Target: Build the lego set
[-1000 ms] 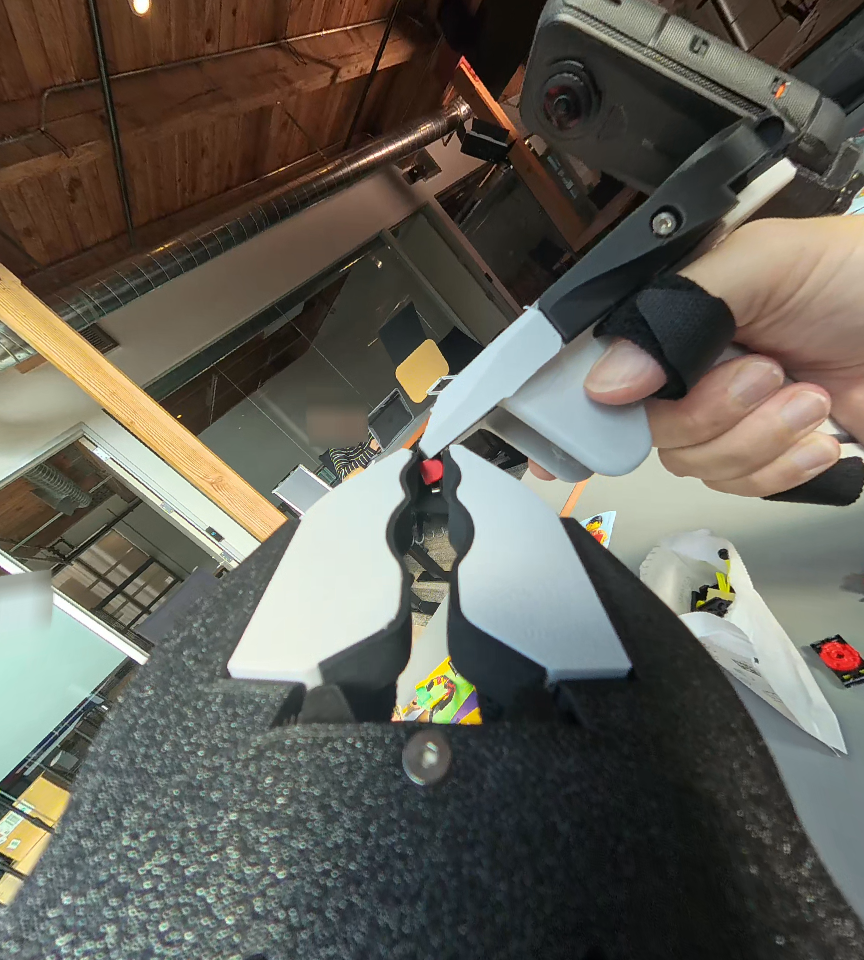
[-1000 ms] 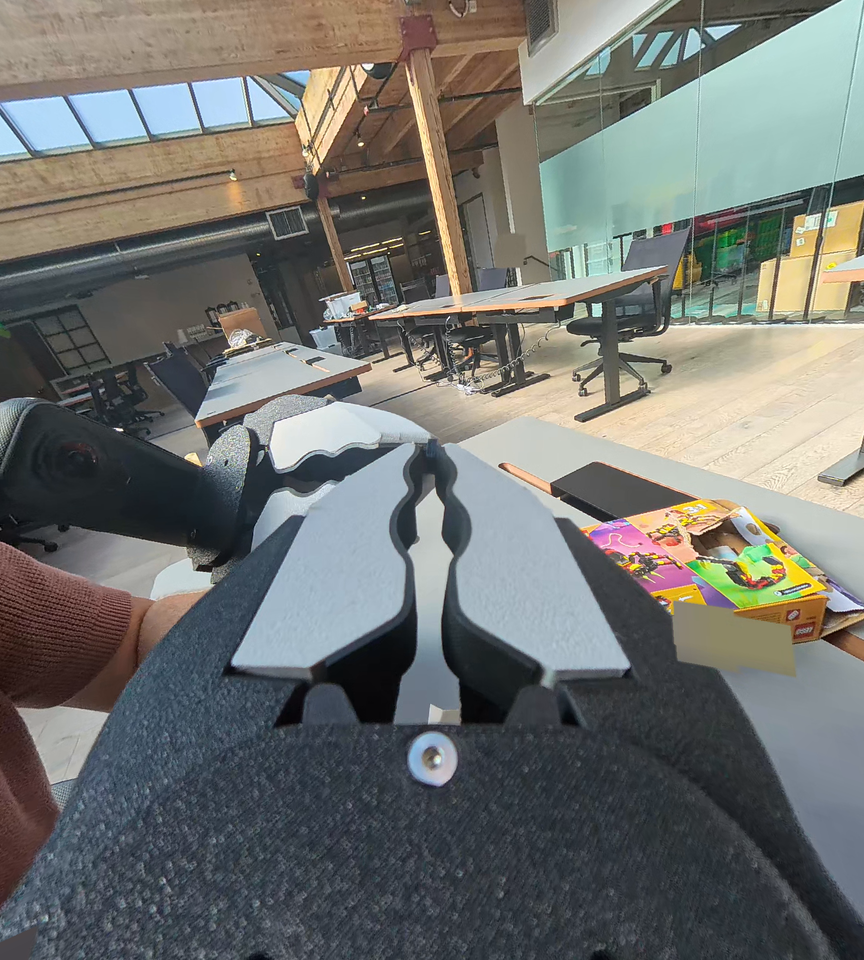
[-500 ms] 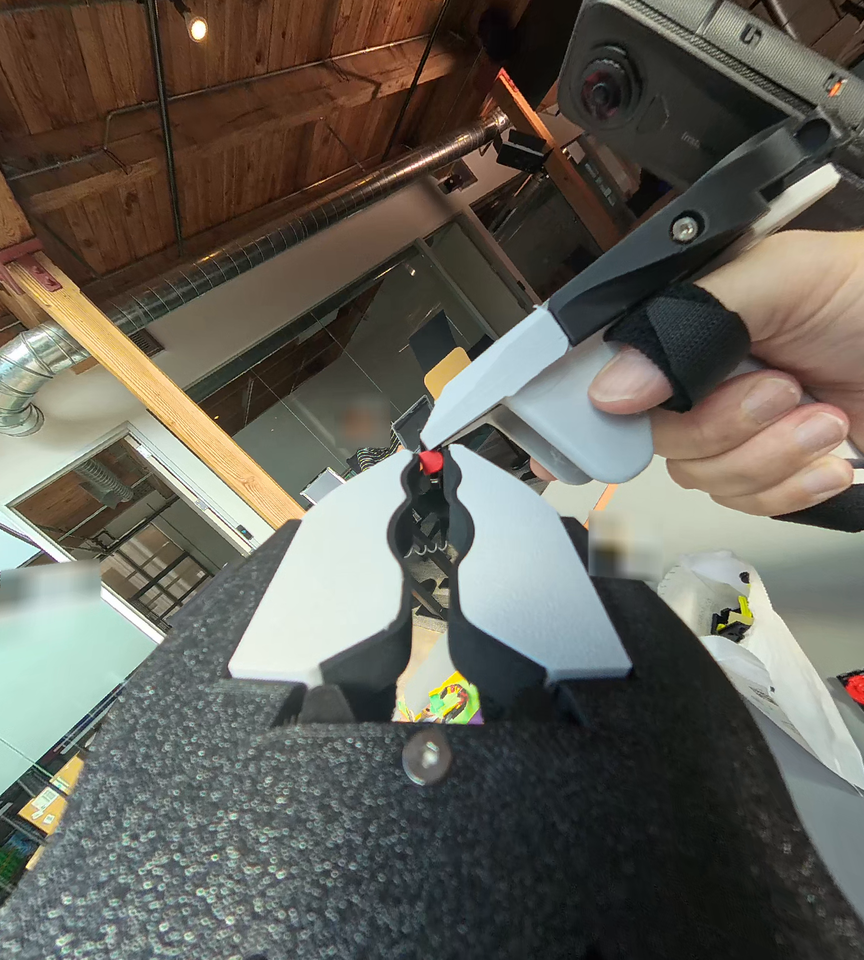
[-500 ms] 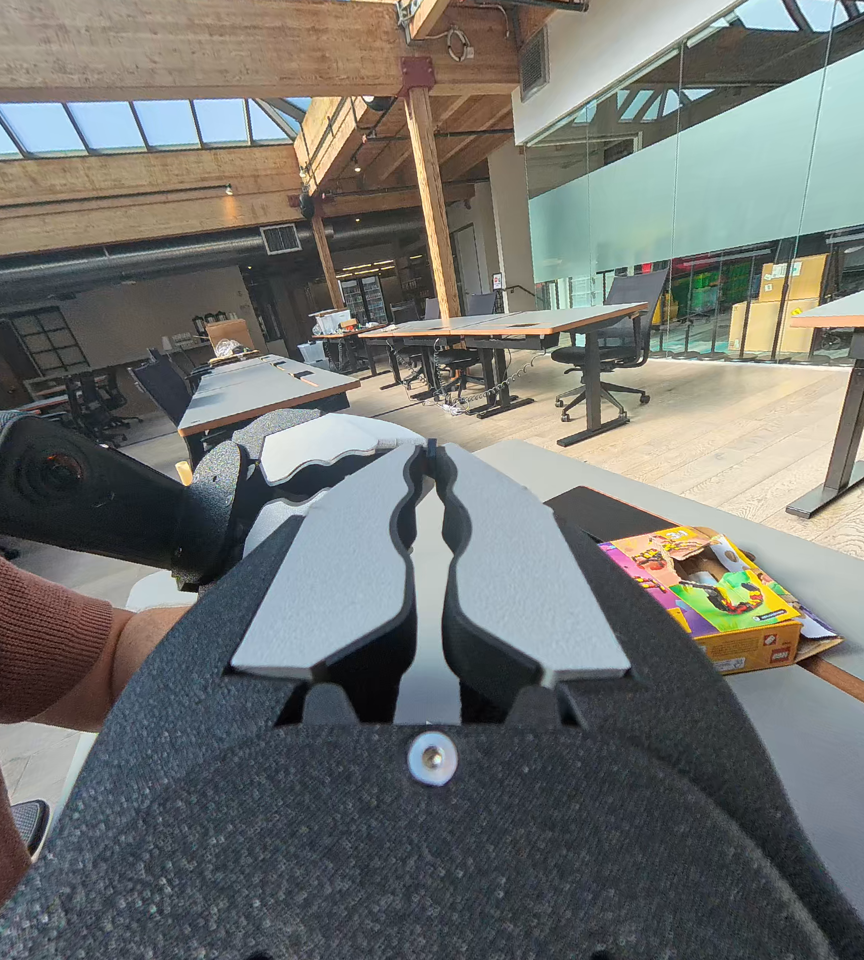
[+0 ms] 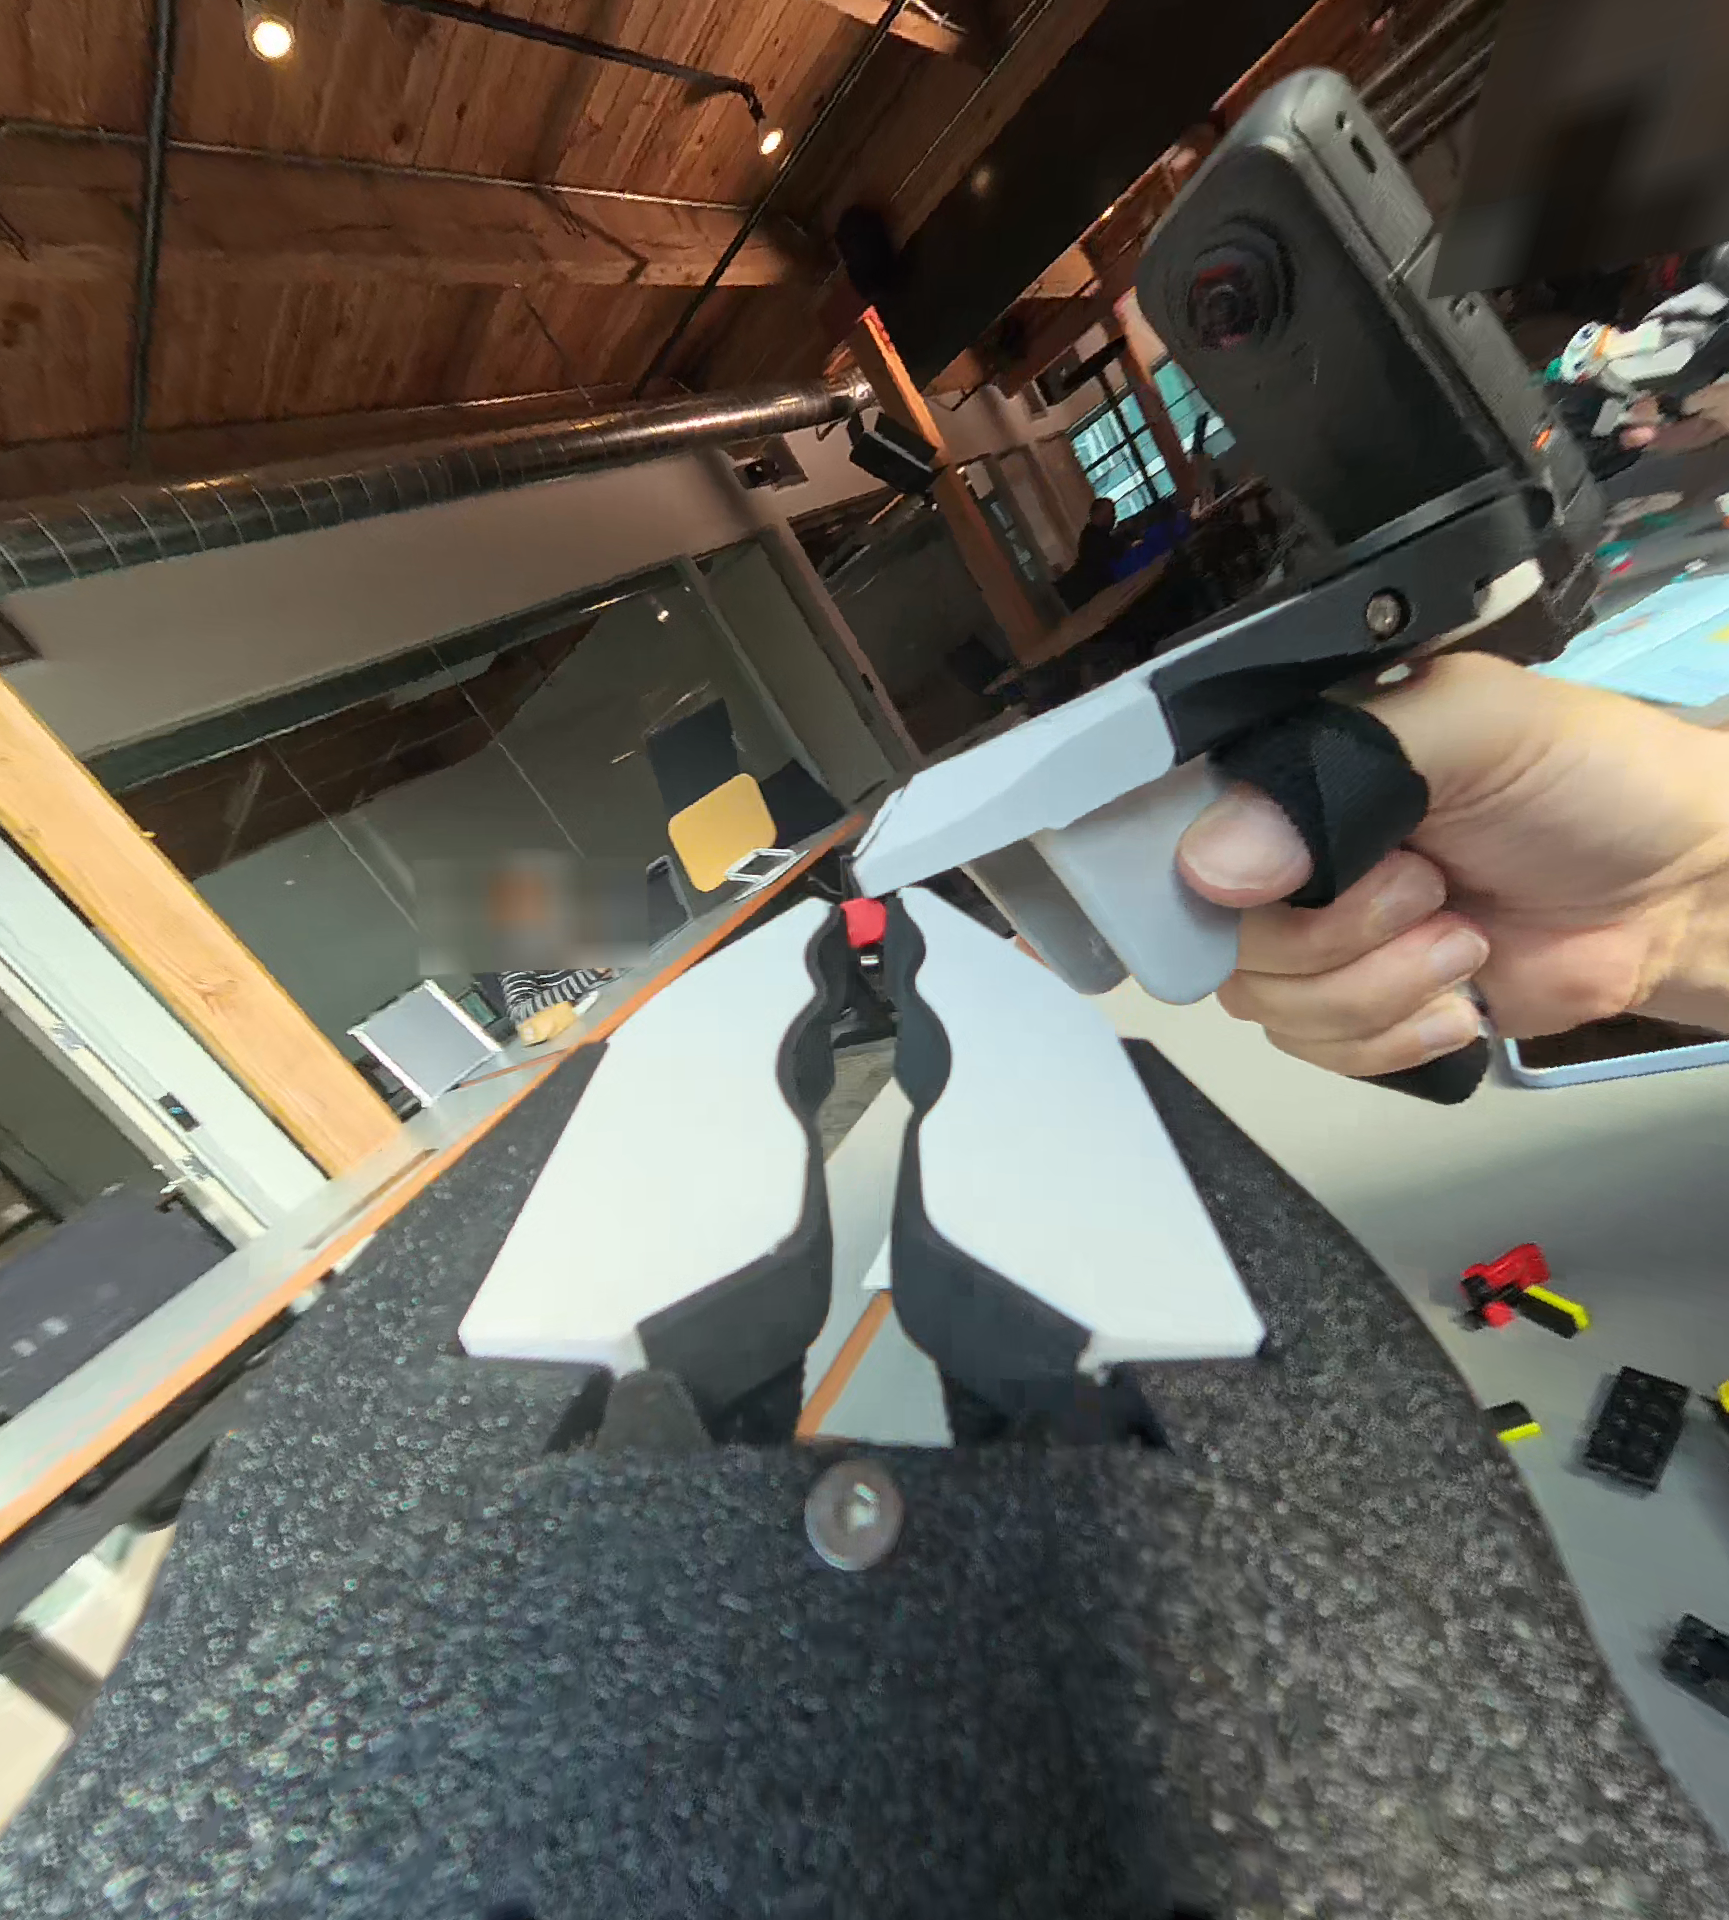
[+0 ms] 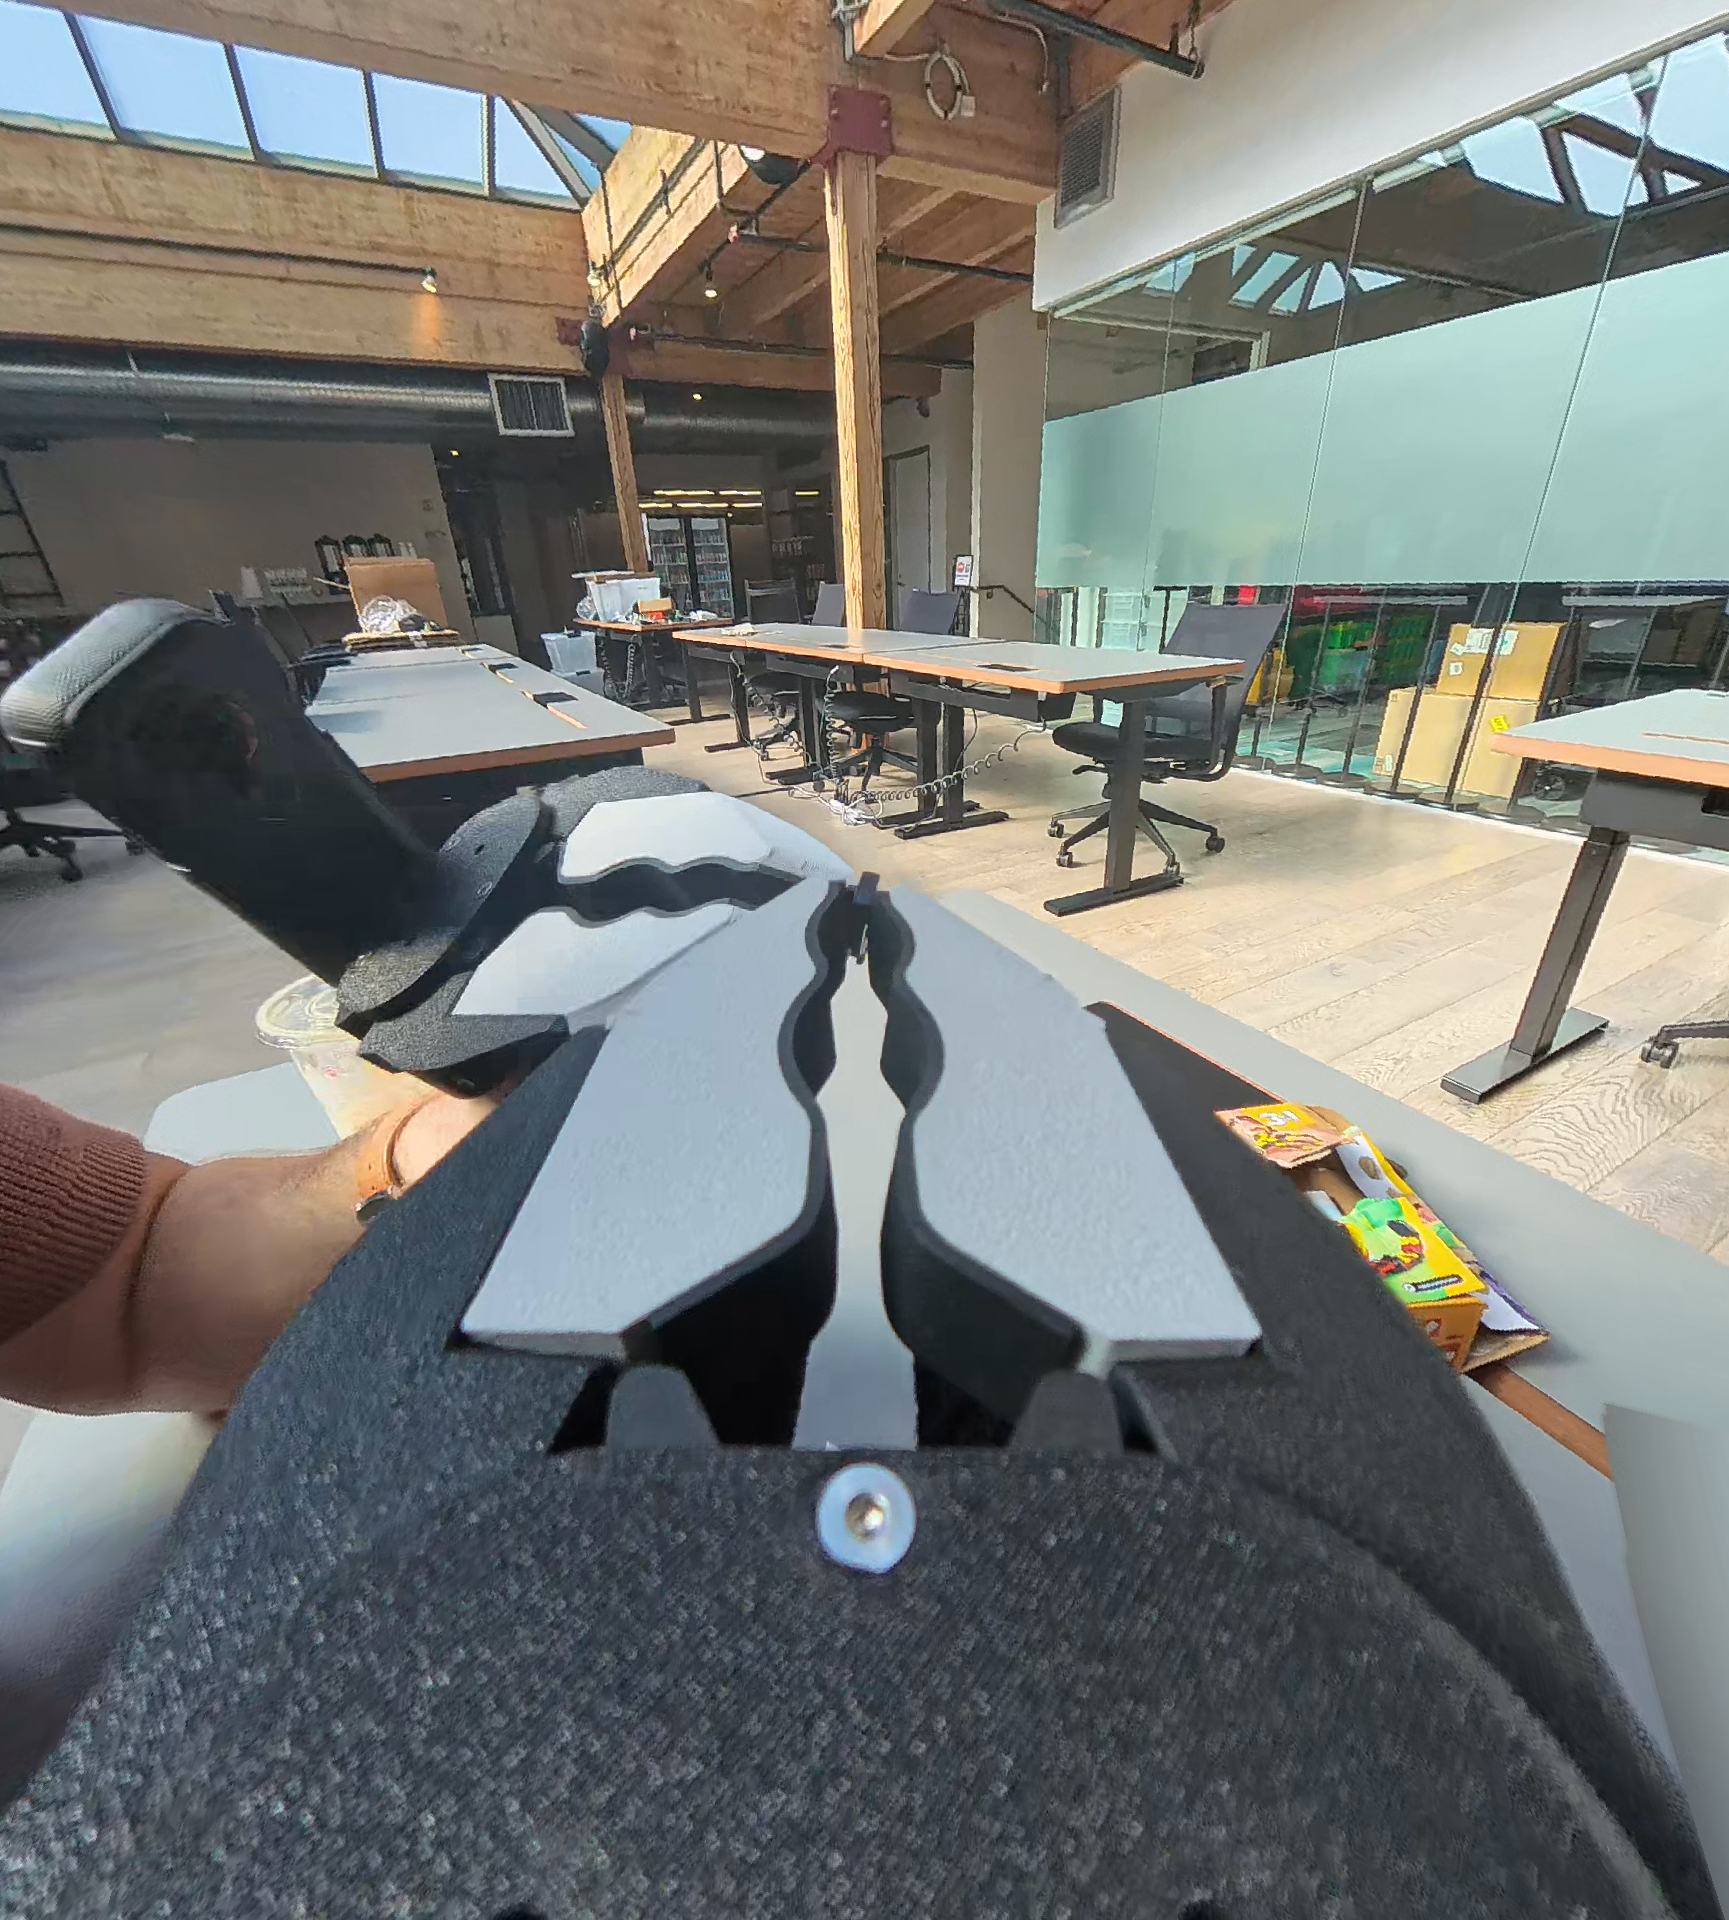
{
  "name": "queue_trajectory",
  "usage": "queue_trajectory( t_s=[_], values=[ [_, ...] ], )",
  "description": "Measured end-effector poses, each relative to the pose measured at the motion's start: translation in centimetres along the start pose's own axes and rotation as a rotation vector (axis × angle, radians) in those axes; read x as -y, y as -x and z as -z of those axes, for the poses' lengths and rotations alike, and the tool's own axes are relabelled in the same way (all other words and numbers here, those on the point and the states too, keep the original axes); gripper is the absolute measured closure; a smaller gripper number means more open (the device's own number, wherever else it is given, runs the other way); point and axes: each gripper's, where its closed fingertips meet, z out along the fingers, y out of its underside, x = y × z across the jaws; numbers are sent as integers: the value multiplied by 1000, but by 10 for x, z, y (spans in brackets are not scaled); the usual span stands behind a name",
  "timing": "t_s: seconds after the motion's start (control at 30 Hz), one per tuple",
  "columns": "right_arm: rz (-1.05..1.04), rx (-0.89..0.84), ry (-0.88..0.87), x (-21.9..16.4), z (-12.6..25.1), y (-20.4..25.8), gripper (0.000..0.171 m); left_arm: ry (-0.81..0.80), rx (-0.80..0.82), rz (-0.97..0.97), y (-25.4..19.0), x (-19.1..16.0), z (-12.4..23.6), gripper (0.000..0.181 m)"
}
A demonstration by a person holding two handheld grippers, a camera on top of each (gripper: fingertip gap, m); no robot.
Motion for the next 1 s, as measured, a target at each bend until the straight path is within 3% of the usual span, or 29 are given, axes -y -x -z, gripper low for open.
queue_trajectory(
  t_s=[0.2, 0.33, 0.47, 0.53, 0.8, 0.97, 1.0],
  values=[
    [-115, 127, -56, 6, 2, 9, 167, -92, -80, 79, -2, 12, 6, 174],
    [-40, 76, -51, 6, 1, 8, 167, -99, -70, 65, -2, 12, 6, 175],
    [323, -158, 50, 5, 1, 6, 167, -74, -44, -26, -2, 6, 4, 175],
    [396, -198, 54, 8, 2, 7, 166, -65, -21, -87, -2, 8, 4, 175],
    [-5, -50, -50, 4, -1, 0, 167, -43, 8, -87, 0, 0, -3, 175],
    [15, -74, -40, 2, -1, -5, 167, -25, 20, -102, 0, -4, -2, 175],
    [14, -169, -67, 4, 1, -16, 167, -51, 1, -100, -6, 0, 0, 181]
  ],
)
